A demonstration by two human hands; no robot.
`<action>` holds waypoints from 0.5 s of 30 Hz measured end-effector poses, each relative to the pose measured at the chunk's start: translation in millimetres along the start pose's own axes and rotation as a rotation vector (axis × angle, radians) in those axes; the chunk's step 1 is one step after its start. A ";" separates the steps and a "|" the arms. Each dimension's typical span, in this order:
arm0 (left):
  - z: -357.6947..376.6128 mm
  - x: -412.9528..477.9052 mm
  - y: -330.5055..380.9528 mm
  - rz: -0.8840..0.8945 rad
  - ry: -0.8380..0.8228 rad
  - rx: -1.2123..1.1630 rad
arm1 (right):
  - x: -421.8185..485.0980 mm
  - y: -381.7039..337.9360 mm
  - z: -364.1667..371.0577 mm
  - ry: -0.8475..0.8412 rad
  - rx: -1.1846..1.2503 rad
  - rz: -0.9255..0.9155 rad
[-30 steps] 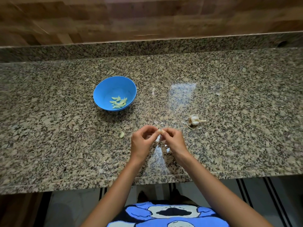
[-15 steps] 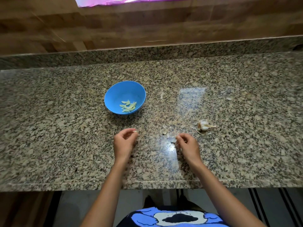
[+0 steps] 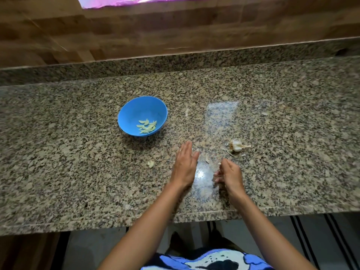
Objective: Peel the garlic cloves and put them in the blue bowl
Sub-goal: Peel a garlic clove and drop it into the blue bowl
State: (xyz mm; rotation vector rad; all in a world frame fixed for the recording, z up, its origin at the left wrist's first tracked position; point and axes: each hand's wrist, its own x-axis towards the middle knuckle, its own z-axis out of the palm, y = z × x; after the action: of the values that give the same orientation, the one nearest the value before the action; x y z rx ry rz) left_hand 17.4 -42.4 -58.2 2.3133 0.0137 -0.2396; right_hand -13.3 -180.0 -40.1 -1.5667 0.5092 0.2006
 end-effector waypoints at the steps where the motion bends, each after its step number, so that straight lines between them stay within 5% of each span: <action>1: 6.1 4.8 -0.5 0.034 -0.034 0.044 | -0.7 1.3 -3.6 0.032 0.017 -0.007; 9: 7.9 -11.1 -12.8 0.519 -0.357 0.415 | -4.7 -0.3 -20.7 0.292 0.369 0.095; 15: -35.0 -50.7 -58.0 0.636 -0.305 0.419 | -23.2 -2.9 -11.0 0.161 0.509 0.284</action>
State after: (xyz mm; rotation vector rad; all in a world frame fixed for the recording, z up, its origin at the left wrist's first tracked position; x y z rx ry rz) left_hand -31.4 26.0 -67.9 2.5209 -0.9897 -0.2794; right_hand -34.6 -186.4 -26.7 -1.0150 0.8385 0.1461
